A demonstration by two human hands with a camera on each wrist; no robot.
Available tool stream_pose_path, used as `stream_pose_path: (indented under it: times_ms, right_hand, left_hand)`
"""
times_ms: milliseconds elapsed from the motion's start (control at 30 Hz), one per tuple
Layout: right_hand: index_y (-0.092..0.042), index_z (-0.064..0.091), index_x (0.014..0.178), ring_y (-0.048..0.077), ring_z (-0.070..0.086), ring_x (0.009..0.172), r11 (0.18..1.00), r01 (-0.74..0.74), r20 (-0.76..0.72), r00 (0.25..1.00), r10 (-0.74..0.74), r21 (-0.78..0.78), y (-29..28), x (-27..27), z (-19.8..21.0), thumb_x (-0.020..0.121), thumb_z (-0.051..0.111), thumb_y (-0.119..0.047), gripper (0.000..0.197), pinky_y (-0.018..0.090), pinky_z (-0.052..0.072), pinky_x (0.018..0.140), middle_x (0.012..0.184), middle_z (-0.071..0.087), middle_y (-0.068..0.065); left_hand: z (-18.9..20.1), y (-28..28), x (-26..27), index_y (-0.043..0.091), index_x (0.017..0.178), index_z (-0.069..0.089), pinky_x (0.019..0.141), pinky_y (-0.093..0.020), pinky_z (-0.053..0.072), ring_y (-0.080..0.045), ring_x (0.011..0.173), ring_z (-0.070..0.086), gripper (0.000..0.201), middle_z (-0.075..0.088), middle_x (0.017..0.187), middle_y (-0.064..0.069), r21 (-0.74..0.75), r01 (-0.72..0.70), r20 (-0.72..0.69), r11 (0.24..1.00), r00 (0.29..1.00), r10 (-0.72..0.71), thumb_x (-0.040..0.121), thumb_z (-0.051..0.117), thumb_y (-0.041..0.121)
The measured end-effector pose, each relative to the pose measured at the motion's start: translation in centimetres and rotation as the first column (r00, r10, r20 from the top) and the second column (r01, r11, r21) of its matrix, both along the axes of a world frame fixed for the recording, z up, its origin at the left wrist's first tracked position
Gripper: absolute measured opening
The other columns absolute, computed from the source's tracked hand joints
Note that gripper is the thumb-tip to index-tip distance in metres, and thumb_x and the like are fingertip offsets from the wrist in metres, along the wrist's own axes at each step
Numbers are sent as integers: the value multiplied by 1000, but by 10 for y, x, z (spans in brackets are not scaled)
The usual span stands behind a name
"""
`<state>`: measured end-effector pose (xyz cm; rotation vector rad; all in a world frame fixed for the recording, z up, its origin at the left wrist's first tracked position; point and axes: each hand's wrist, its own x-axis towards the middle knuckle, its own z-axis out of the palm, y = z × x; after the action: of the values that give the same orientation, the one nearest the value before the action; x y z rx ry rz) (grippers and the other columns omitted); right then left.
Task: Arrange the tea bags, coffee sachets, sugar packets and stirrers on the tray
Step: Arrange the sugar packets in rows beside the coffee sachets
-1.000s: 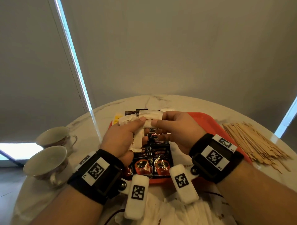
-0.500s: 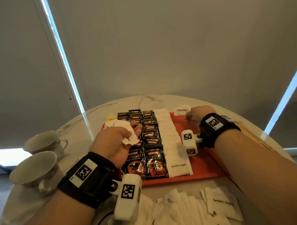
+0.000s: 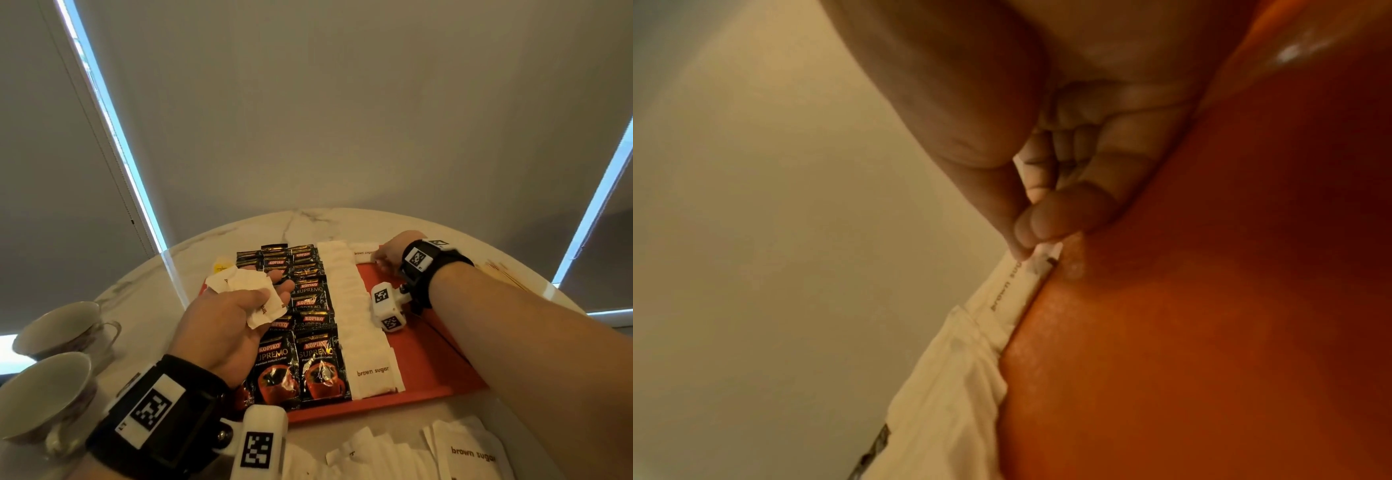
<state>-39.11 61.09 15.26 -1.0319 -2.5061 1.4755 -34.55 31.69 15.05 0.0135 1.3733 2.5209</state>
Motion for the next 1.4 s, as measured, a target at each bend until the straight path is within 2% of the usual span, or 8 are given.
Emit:
stream_pose_path:
  times_ms: [100, 200, 600, 800, 933, 1133, 1267, 1400]
  right_hand:
    - [-6, 74, 82, 21, 64, 76, 999, 47, 10, 999, -46, -11, -1, -7, -2, 91, 74, -26, 22, 35, 55, 91, 78, 72, 6]
    - [-2, 74, 95, 20, 60, 61, 989, 69, -31, 997, -74, -133, -3, -7, -3, 93, 72, -22, 21, 35, 56, 76, 67, 68, 6]
    - [-7, 74, 108, 17, 64, 81, 936, 44, -102, 991, -84, -350, -8, 14, -6, 96, 62, -2, 18, 27, 59, 63, 108, 71, 10]
    - [-8, 74, 109, 18, 60, 82, 949, 14, -94, 995, -45, -314, -13, 26, -8, 100, 51, 4, 27, 30, 61, 70, 110, 67, 9]
    - [-6, 71, 114, 21, 70, 84, 972, -63, -68, 997, 48, -226, -17, 29, -2, 97, 59, -6, 21, 46, 59, 93, 96, 72, 7]
    - [-17, 74, 113, 22, 63, 87, 976, -69, -39, 997, 62, -206, -22, 27, 5, 100, 53, -4, 27, 37, 60, 87, 102, 66, 10]
    - [-14, 77, 106, 22, 65, 84, 959, -26, -98, 995, -1, -281, -22, 34, 5, 99, 54, -3, 26, 32, 59, 63, 108, 66, 10]
    - [-10, 76, 106, 25, 69, 95, 933, -30, -191, 981, -42, -359, -27, 45, 11, 98, 58, -7, 19, 39, 61, 78, 114, 71, 9]
  left_hand:
    - [-1, -1, -1, 14, 145, 46, 62, -31, 64, -33, 93, 79, 56, 78, 107, -20, 11, 16, -3, 1000, 1000, -16, 98, 46, -17]
    - [-1, -3, -1, 14, 150, 43, 62, -31, 64, -32, 92, 79, 60, 78, 106, -19, 14, 15, -13, 1000, 1000, -15, 98, 46, -16]
    - [-3, -3, -3, 10, 143, 48, 61, -31, 63, -33, 93, 79, 53, 77, 109, -21, -3, 19, -6, 1000, 1000, -19, 98, 45, -17]
    - [-4, -2, -3, 5, 140, 51, 66, -33, 66, -35, 95, 78, 47, 77, 108, -21, -7, 30, 15, 1000, 999, -30, 99, 46, -17]
    - [-3, -1, 0, 4, 128, 56, 68, -33, 66, -35, 95, 78, 38, 78, 103, -20, -21, 45, 9, 999, 999, -45, 98, 47, -17]
    - [1, -2, 3, 14, 117, 58, 72, -34, 66, -35, 100, 77, 35, 78, 106, -22, -25, 46, -1, 999, 999, -46, 98, 50, -14]
    - [3, -1, 6, 7, 126, 58, 69, -32, 66, -30, 100, 78, 31, 78, 108, -20, -28, 88, -29, 996, 996, -89, 98, 58, -5]
    - [4, -2, 8, 3, 125, 63, 68, -34, 66, -30, 100, 78, 33, 78, 108, -20, -77, 105, -55, 991, 992, -109, 92, 68, 4]
